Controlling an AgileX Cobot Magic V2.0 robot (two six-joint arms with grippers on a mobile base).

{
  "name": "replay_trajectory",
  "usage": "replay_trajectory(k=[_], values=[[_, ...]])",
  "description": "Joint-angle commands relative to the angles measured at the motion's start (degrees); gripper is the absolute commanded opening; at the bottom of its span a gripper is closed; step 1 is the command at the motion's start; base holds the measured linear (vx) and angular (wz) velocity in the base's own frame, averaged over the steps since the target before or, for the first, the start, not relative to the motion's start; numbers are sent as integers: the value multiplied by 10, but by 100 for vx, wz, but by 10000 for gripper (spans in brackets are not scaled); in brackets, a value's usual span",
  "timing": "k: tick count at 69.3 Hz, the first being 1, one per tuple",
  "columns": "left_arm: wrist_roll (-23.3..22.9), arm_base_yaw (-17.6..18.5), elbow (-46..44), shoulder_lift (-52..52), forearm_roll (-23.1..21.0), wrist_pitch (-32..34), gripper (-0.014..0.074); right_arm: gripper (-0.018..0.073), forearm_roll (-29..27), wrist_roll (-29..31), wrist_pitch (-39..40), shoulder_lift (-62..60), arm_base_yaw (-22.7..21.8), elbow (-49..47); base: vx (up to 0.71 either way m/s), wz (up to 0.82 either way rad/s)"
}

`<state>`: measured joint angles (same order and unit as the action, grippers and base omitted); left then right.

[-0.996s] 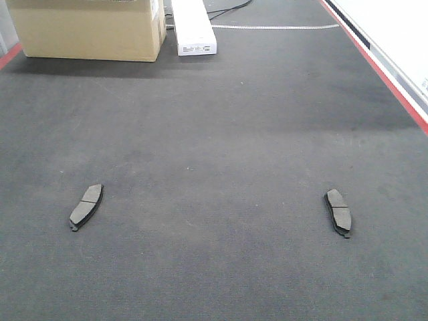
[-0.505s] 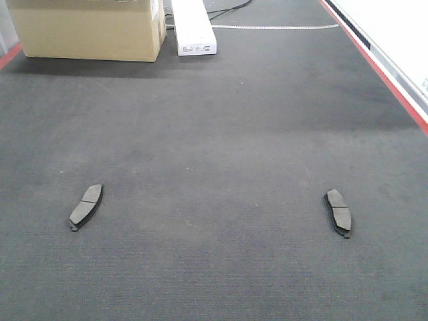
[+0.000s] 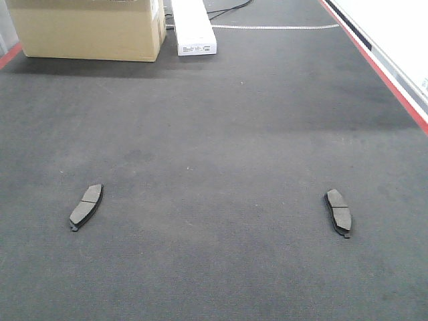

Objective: Move and align brake pads A on conveyor
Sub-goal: 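Raise the open right gripper away from the placed pad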

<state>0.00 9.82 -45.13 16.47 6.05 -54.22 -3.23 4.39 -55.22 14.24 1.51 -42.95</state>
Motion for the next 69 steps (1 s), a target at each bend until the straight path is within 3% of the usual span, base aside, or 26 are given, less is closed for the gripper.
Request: replay_trajectory(k=[1, 69], values=[[-4, -2, -12, 8, 2, 43, 517, 562, -1, 3, 59, -1, -2, -2, 0, 0], [-4, -2, -12, 8, 2, 43, 517, 562, 3, 3, 50, -3, -2, -2, 0, 0]])
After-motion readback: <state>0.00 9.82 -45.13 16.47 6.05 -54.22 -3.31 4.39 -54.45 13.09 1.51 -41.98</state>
